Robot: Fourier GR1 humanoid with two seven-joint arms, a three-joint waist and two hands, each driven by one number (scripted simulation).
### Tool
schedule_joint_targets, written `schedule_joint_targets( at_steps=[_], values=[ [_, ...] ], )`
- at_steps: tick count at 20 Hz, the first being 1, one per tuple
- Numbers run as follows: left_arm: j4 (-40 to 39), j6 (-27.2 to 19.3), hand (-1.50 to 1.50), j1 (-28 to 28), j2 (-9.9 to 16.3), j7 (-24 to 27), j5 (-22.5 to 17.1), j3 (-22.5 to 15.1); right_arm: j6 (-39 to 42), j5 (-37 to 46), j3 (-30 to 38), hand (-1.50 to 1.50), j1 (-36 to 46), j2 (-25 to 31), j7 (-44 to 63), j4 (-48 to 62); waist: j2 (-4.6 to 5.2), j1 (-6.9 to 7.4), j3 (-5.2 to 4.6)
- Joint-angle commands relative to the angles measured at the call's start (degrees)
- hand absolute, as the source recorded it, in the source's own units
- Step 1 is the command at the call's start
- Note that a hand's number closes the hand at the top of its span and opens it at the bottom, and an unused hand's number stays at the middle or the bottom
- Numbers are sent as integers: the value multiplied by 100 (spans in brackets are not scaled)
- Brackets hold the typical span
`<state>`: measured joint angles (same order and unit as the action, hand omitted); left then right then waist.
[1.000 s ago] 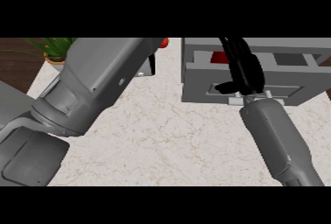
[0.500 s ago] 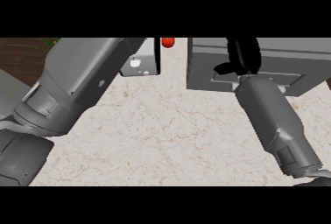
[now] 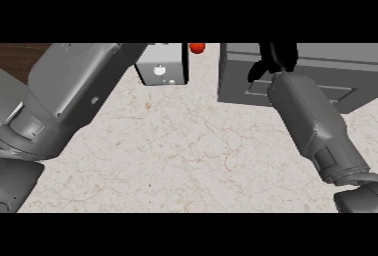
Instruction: Pick up the can, place it into the drawer and close the drawer
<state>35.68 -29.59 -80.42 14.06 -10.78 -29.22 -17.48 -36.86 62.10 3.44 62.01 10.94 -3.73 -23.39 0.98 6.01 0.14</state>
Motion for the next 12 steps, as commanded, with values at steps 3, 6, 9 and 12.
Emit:
schedule_joint_targets(
  at_steps=[3,6,9,12],
  values=[
    [553,-3,-150,413,257,-116,41,-18,-231,-297,370,-150,499,56,-303,313,6,40,-5],
    [812,163,-150,557,402,-240,15,-57,-27,-626,611,-150,793,-129,-387,188,-29,137,-4],
    [974,200,-150,695,440,-322,-39,-19,128,-825,792,-150,909,0,-776,219,8,98,-2],
    [1304,256,-150,1007,568,-254,-53,-9,-37,-853,857,-150,818,-113,-940,335,19,144,-4]
  ],
)
